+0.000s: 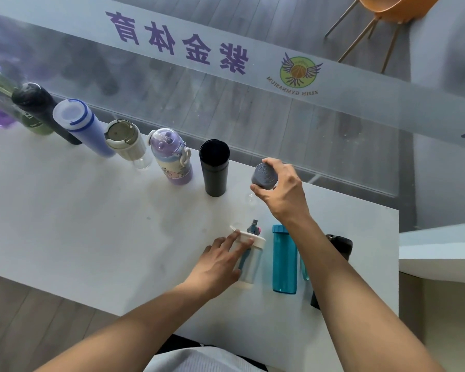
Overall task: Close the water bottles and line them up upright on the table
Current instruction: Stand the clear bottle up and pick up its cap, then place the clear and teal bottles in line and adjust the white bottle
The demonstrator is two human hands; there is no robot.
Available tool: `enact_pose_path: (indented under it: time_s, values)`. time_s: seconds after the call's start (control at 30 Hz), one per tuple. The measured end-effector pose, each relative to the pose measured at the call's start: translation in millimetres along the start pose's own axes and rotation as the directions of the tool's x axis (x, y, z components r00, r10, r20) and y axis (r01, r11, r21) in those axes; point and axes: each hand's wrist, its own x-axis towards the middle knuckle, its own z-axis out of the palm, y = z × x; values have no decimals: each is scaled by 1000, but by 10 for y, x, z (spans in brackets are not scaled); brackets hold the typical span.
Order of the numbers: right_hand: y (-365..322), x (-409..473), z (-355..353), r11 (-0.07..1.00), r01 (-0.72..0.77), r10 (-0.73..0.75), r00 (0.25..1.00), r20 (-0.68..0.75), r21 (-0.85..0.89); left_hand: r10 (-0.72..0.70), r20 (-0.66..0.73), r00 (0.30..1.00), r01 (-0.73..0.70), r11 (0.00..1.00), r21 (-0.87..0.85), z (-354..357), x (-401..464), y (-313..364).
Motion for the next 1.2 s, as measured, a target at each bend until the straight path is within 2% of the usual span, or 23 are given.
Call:
enact_pose_path:
  time_s: [0.1,0.2,0.3,0.4,0.5,0.57,0.77,0.87,0.97,1.07,1.2]
  values:
    - [0,0,10,998,-66,67,997,39,-16,2,-2,1000,-2,1000,-4,4,-2,-13]
    - [122,20,-94,974,-226,224,972,75,27,0,-1,1000,0,1000,-13,14,0,-15]
    - [354,15,-239,902,-433,431,898,91,0,-3,-3,1000,3,999,-40,13,1,-5]
    - [530,-127,-205,799,-568,598,786,156,-197,3,-21,1000,-4,999,-49,12,-4,27]
    - [656,-293,-19,722,-573,680,689,250,-386,-3,-34,999,2,999,-37,8,6,61]
    - [734,-363,83,700,-549,698,661,276,-457,-10,-30,999,10,1000,-25,2,15,69]
    - [936,-517,98,641,-609,753,617,229,-467,-35,-25,999,34,999,-20,0,7,69]
    - [903,-485,-17,673,-647,734,647,209,-359,-39,-22,999,38,999,-29,1,2,78]
    - [733,-370,-236,740,-657,672,731,119,-145,-32,-30,999,31,999,-33,-1,9,92]
    - [573,-269,-421,828,-560,560,829,-4,-25,-32,-25,999,31,999,-40,-10,4,88]
    - [458,-256,-433,923,-381,373,920,-123,-55,-23,-43,999,21,999,-42,-21,-18,78]
